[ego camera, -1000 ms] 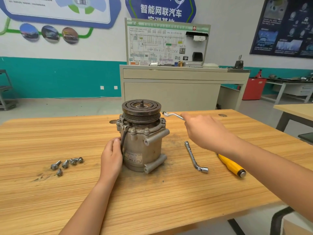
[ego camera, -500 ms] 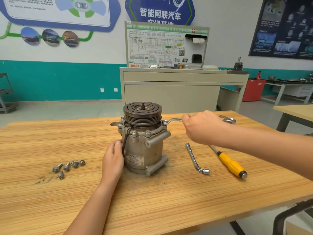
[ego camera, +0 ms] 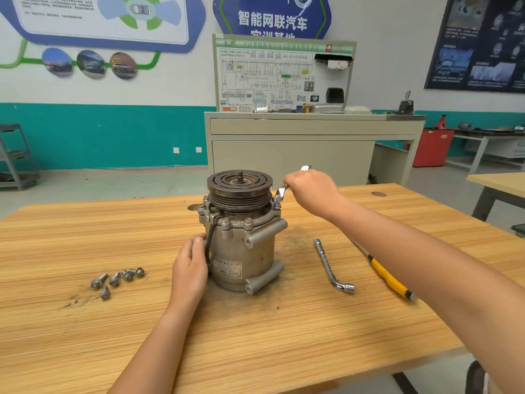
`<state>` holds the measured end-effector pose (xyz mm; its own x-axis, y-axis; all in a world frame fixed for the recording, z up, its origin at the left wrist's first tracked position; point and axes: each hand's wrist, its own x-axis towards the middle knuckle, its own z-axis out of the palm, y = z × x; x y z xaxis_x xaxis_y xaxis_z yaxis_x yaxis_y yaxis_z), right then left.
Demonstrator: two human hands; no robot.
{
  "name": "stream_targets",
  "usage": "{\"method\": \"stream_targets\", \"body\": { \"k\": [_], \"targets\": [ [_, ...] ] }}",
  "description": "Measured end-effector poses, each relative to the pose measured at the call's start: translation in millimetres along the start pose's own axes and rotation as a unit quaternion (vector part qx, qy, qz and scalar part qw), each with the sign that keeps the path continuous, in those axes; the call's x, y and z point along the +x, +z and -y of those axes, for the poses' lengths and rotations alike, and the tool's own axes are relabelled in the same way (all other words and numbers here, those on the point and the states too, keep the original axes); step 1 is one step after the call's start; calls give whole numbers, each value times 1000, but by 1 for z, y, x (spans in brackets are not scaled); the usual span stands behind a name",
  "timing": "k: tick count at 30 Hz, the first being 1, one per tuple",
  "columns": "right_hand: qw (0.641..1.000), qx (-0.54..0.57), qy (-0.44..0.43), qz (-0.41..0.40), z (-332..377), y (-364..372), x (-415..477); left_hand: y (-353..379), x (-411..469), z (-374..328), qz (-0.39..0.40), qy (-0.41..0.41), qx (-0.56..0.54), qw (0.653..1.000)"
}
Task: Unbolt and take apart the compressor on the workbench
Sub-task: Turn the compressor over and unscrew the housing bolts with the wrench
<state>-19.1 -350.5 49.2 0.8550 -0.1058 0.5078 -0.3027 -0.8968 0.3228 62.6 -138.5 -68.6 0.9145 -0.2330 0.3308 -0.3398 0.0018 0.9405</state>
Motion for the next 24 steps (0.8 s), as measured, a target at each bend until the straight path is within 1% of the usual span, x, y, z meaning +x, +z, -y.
{"method": "stream_targets", "body": {
  "k": [3,4,5,7,9,11,13,18,21,24],
  "targets": [
    [988,109,100,-37,-5,-18,-21,-1,1,2,0,-1,5,1000],
    [983,135,118,-46,-4,-25,-30,-1,1,2,0,-1,4,1000],
    [982,137,125,-45,-2,-33,-39,-1,1,3,0,1,3,1000],
    [988,98,123,2,5,-47,-56,-1,1,3,-2,4,2,1000],
    [989,47,113,83,16,-60,-67,0,1,3,-5,4,2,1000],
    [986,6,84,142,28,-69,-71,0,1,3,-8,5,5,1000],
    [982,-38,50,180,37,-75,-71,0,1,4,-7,4,7,1000],
    [969,-152,-14,196,49,-84,-57,-1,2,6,-4,7,10,1000],
    [961,-179,-38,209,48,-81,-51,-1,2,6,-4,6,11,1000],
    [959,-199,-40,200,32,-74,-49,-1,2,6,-4,6,9,1000]
  ]
}}
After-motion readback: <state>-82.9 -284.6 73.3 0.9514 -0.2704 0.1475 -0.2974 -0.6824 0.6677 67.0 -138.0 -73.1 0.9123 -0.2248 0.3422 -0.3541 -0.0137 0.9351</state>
